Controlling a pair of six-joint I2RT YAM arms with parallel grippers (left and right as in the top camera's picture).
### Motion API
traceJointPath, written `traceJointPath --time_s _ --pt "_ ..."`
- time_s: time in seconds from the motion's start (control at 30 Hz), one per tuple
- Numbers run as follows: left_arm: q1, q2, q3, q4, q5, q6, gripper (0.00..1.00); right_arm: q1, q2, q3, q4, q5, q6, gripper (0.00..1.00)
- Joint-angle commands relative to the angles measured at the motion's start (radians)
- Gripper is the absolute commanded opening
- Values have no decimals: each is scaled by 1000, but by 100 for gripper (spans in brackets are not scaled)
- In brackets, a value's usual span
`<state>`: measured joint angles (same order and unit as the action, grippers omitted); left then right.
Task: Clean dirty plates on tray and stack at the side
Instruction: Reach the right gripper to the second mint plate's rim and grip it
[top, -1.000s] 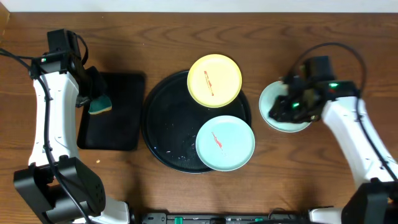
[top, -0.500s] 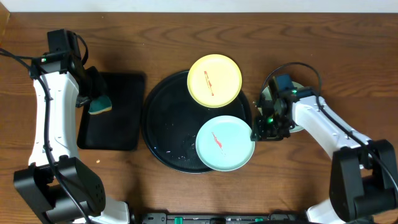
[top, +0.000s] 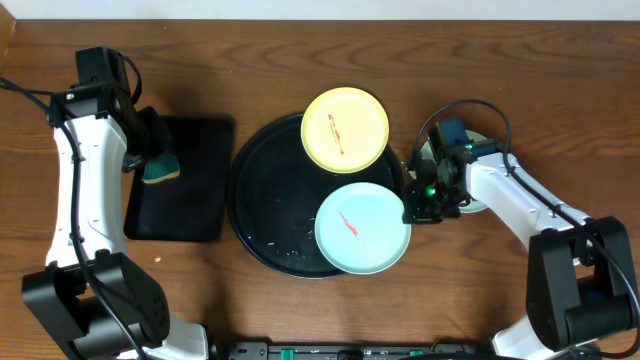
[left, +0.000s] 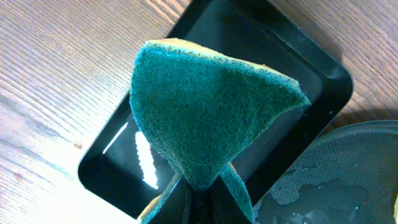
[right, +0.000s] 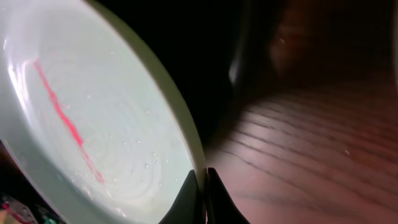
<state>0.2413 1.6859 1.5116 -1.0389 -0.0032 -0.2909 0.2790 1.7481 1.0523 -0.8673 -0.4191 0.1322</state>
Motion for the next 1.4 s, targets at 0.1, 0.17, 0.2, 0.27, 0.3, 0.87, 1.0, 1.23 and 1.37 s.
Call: traceJointPath --time_s 0.1,0.17,0.2,0.27,0.3,0.87,1.0,1.23,1.37 --pt "4 -13 5 3 -3 17 7 125 4 66 101 -56 169 1" --pt "2 -16 5 3 6 17 8 168 4 66 164 -40 270 1" --pt "2 -18 5 3 16 17 7 189 5 65 192 -20 331 1" --pt "0 -18 5 0 21 16 7 243 5 65 259 51 455 1" --pt "0 -18 5 -2 21 16 7 270 5 65 290 84 497 1" --pt "-2 -18 4 -4 21 17 7 412 55 68 366 237 524 6" --pt "-2 -18 4 -3 21 18 8 369 71 121 332 170 350 16" --pt "-2 -18 4 -4 21 25 7 343 215 279 166 108 175 24" --pt "-2 -18 4 -5 21 25 7 341 274 315 164 71 126 25"
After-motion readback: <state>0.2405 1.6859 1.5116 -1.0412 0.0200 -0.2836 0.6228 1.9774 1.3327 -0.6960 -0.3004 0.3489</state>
